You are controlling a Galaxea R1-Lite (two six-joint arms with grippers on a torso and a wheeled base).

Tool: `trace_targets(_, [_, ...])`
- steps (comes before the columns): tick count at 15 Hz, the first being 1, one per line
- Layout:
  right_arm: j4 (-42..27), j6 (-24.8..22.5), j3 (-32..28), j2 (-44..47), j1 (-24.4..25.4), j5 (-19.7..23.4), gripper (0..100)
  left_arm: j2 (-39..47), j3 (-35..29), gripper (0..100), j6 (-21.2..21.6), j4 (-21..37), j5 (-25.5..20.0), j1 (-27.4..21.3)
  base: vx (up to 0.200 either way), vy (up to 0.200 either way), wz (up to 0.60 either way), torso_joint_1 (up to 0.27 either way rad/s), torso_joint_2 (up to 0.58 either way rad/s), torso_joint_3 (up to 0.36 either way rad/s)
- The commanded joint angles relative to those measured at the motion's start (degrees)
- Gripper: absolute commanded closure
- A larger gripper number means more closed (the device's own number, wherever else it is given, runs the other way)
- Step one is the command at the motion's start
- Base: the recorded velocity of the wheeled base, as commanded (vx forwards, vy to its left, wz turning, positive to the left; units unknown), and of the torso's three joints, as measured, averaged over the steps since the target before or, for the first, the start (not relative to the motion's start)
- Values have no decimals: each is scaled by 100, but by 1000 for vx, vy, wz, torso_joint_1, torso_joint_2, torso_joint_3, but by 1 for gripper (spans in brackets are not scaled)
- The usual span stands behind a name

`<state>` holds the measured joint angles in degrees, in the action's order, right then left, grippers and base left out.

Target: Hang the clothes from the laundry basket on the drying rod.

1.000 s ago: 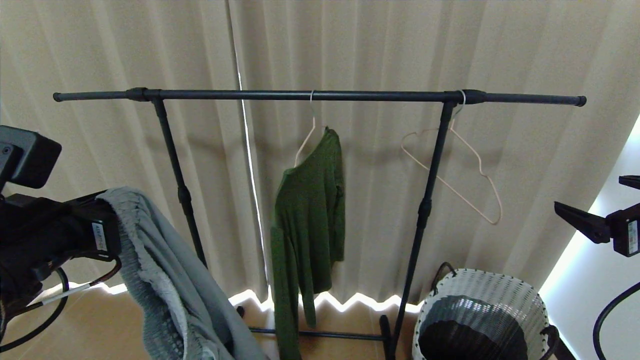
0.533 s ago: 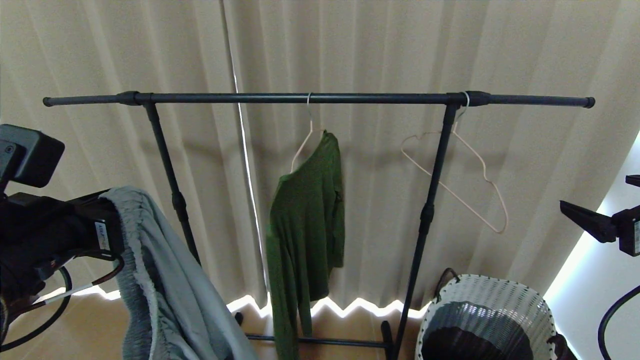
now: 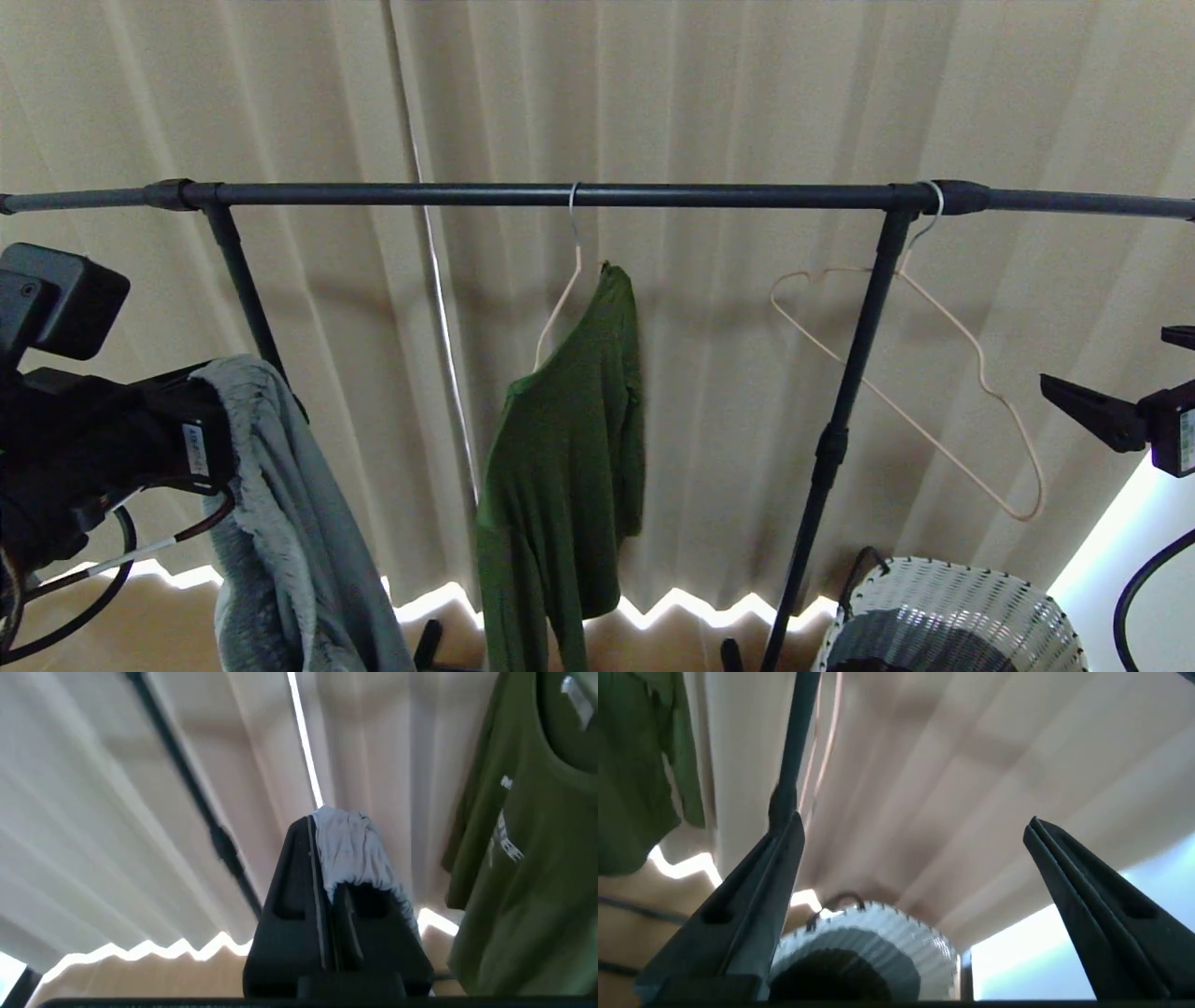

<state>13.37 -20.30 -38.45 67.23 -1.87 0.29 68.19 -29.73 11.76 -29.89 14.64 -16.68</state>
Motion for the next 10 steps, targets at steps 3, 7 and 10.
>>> trace_targets(3, [-898, 298, -629, 194, 72, 67, 0, 18, 73, 100, -16, 1, 4, -2, 0, 0, 0, 0, 0, 0])
trace_targets(7, [-1821, 957, -1622, 994, 494, 32, 0, -8, 73, 100, -16, -8, 4, -2, 0, 0, 0, 0, 0, 0])
trace_targets(10, [-2366, 1327, -2114, 1565, 687, 6, 0, -52, 134, 100, -34, -8, 4, -2, 0, 0, 0, 0, 0, 0])
